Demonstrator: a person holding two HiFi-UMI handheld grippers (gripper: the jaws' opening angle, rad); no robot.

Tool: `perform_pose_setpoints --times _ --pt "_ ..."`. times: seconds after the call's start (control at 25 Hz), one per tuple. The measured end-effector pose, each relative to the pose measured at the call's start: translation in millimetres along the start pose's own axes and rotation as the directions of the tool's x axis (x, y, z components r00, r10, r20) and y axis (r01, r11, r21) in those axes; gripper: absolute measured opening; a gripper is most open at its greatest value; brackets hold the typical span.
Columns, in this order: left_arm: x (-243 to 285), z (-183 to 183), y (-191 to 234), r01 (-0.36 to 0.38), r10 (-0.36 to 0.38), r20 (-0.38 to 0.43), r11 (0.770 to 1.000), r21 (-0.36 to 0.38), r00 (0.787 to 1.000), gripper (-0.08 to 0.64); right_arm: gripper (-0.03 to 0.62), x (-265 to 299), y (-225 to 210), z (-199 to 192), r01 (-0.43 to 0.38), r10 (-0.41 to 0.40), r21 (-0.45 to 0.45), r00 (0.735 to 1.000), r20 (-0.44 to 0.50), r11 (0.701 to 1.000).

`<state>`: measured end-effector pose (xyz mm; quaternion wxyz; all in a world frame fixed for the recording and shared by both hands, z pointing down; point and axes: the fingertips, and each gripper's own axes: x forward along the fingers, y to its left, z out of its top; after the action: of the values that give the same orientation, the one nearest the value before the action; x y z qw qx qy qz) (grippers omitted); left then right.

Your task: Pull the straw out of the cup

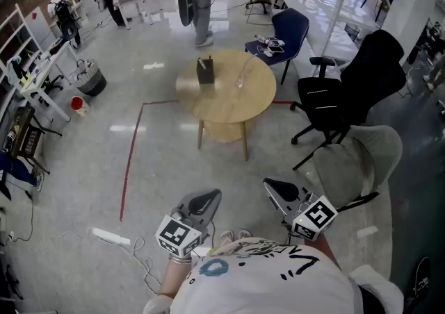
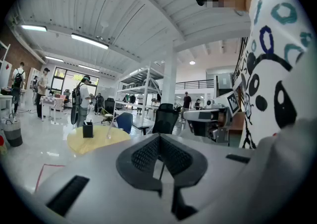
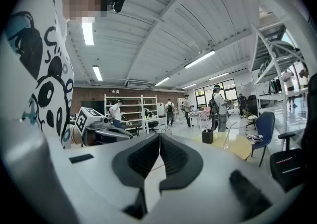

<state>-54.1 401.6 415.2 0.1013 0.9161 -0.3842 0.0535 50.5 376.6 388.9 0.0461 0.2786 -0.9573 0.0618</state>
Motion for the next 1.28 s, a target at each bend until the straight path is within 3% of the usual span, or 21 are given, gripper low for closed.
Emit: perform_pose_setpoints --times 0.12,0.24,0.48,0.68,0.88,1.28 --pt "-12 1 7 -0.03 0.031 -0.016 0.999 0.035 0.999 0.015 0.028 -2 -1 4 0.015 -0.015 -0.01 1.0 -0.004 1.0" --pt "-14 2 3 -0.006 0.011 -0.053 0.996 0.092 0.999 0.015 0.028 -3 -2 4 0.019 -0.019 -0.012 1.0 -0.015 1.0" --pt "-24 23 7 -0.007 0.007 0.016 0.999 0.038 1.0 0.015 0.028 -1 5 -2 -0.002 0.002 -0.002 1.0 -0.027 1.0" --pt "-27 31 7 0.003 -0.003 0.051 1.0 0.002 0.999 0.015 0.028 10 15 -5 -0.019 0.018 0.07 1.0 0.01 0.997" --pt "-23 18 14 0.0 0.0 0.031 1.0 0.017 1.0 0.015 0.028 18 21 -13 -0.008 0.008 0.064 1.0 0.003 0.998" --pt "-19 0 46 0.008 -0.007 0.04 1.0 -0.027 0.999 0.015 0.029 30 13 -28 0.065 -0.067 0.091 0.997 0.022 0.994"
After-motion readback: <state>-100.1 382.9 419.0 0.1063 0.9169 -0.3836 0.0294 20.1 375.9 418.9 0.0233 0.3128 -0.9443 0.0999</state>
